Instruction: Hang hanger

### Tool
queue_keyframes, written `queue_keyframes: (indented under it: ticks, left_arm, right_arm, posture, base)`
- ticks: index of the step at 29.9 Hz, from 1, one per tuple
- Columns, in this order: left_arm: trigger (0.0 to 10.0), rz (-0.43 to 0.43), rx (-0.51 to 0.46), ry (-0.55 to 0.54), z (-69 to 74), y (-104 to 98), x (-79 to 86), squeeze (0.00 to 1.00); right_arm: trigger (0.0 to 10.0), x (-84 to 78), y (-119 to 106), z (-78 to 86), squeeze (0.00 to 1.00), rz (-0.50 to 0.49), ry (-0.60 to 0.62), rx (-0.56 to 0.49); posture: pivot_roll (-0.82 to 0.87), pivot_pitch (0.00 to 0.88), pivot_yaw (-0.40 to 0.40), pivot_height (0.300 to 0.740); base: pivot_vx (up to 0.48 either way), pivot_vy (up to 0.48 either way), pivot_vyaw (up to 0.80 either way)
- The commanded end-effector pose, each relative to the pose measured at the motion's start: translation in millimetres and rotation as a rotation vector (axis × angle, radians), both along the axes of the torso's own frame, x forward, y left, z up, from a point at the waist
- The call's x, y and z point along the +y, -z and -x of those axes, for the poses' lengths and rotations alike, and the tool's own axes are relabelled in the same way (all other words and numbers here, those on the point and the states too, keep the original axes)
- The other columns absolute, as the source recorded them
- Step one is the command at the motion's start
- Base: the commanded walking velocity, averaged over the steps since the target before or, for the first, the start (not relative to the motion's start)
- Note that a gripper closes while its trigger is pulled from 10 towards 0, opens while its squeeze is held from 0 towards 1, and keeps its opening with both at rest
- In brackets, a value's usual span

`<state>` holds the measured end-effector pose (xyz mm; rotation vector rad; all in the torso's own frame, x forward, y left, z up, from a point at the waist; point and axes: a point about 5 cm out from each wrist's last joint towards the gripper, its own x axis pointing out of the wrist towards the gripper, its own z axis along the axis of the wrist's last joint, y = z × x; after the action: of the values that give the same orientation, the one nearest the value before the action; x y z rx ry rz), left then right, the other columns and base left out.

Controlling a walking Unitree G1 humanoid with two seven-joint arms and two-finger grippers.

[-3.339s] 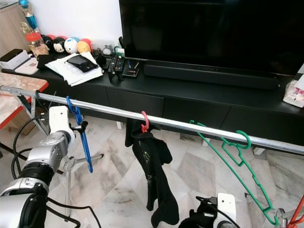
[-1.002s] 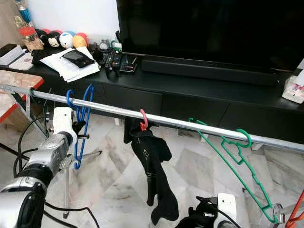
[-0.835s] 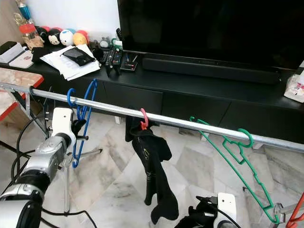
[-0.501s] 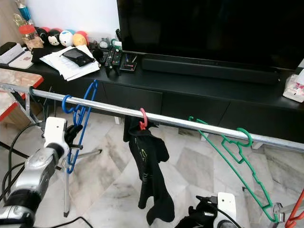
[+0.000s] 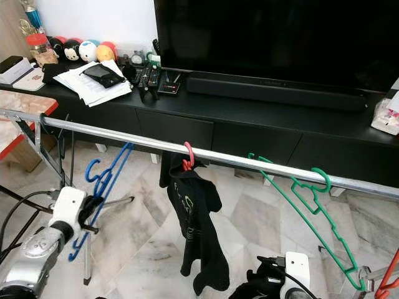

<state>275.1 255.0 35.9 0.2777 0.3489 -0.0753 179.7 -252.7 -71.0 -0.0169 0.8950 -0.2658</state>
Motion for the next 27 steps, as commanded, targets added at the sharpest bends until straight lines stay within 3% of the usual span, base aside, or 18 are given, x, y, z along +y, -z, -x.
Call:
queue_keyframes:
  ticks: [1,4,5,9,20,22,27]
  left_arm:
    - [10.0,-0.030,0.050,-0.066,6.2,11.7,8.2,0.00]
    - [10.0,0.010,0.129,-0.166,15.1,31.7,9.4,0.00]
    - [10.0,0.016,0.199,-0.197,23.3,45.7,6.0,0.00]
    - [10.0,0.038,0.304,-0.197,34.6,65.8,-8.6,0.00]
    - [10.0,0.002,0.454,-0.138,49.7,88.1,-30.0,0.00]
    - [10.0,0.005,0.509,-0.161,62.2,97.1,-32.0,0.00]
    - [10.0,0.002,0.558,-0.187,73.0,104.8,-34.7,0.00]
  right_arm:
    - [10.0,-3.2,-1.1,-0.4,0.00,0.007,0.006,0.003]
    - [10.0,-2.9,-1.1,-0.7,0.00,0.008,0.008,0.002]
    - [10.0,-2.8,-1.3,-1.0,0.00,0.012,0.002,0.003]
    - [10.0,-2.7,-1.5,-1.4,0.00,0.019,-0.013,0.004]
    - [10.0,-2.7,0.1,1.7,0.00,0.031,-0.017,0.019]
    - [10.0,-1.8,1.1,3.1,0.00,0.028,-0.014,0.025]
    - [10.0,-0.1,2.5,4.6,0.00,0.025,-0.007,0.030]
  posture:
    - [-0.05,0.036,-0.010,0.740]
    - [-0.05,0.030,-0.009,0.740]
    - [-0.06,0.023,-0.008,0.740]
    - [-0.07,0.018,-0.007,0.740]
    - [-0.08,0.000,0.005,0.740]
    - [-0.09,0.000,0.016,0.740]
    - [-0.11,0.000,0.026,0.740]
  base:
    - [0.000,0.000,0.00]
    - [0.000,0.000,0.00]
    - [0.000,0.000,0.00]
    - [0.000,0.000,0.00]
    - [0.000,0.000,0.00]
    - [0.000,0.000,0.00]
    - [0.000,0.000,0.00]
